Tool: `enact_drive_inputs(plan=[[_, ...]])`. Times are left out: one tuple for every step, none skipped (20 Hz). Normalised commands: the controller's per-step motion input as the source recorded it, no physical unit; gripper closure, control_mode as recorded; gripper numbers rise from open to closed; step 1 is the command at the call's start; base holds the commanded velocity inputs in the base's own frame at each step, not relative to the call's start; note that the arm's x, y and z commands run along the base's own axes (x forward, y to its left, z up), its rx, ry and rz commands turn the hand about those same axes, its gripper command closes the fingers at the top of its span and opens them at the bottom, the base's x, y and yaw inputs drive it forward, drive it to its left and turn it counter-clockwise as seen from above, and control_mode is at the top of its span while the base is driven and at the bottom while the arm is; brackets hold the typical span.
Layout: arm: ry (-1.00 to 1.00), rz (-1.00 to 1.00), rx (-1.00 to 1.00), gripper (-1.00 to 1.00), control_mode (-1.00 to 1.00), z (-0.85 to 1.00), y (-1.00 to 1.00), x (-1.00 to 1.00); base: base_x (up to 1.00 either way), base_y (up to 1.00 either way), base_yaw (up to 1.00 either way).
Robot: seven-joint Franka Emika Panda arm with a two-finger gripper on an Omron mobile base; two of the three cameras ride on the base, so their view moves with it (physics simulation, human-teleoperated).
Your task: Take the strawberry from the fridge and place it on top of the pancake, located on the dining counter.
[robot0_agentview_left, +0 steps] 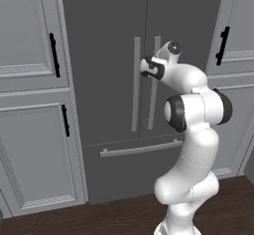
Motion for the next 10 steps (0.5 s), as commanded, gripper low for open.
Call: enact_drive_inputs(plan=[[-0.13,0.0,0.0,-1.0,-1.0,-0.13,0.0,0.41,0.0,0.0,0.0],[-0.17,0.0,0.0,-1.0,-1.0,-0.18,0.0,0.43,0.0,0.0,0.0],[-0.14,0.0,0.0,-1.0,-1.0,-0.16,0.0,0.45,0.0,0.0,0.0],[-0.07,0.0,0.0,-1.0,-1.0,-0.1,0.0,0.52,0.0,0.0,0.0],[0.0,0.01,0.0,-1.0,-1.0,-0.03,-0.01,0.51,0.0,0.0,0.0],[0.0,0.01,0.0,-1.0,-1.0,0.0,0.0,0.39,0.0,0.0,0.0],[0.0,0.02,0.0,1.0,-1.0,0.0,0.0,0.39,0.0,0.0,0.0],[0.04,0.03,0.0,1.0,-1.0,0.0,0.0,0.36,0.0,0.0,0.0],[0.1,0.0,0.0,1.0,-1.0,0.0,0.0,0.24,0.0,0.0,0.0],[0.13,0.0,0.0,1.0,-1.0,0.0,-0.09,0.02,0.0,0.0,0.0]])
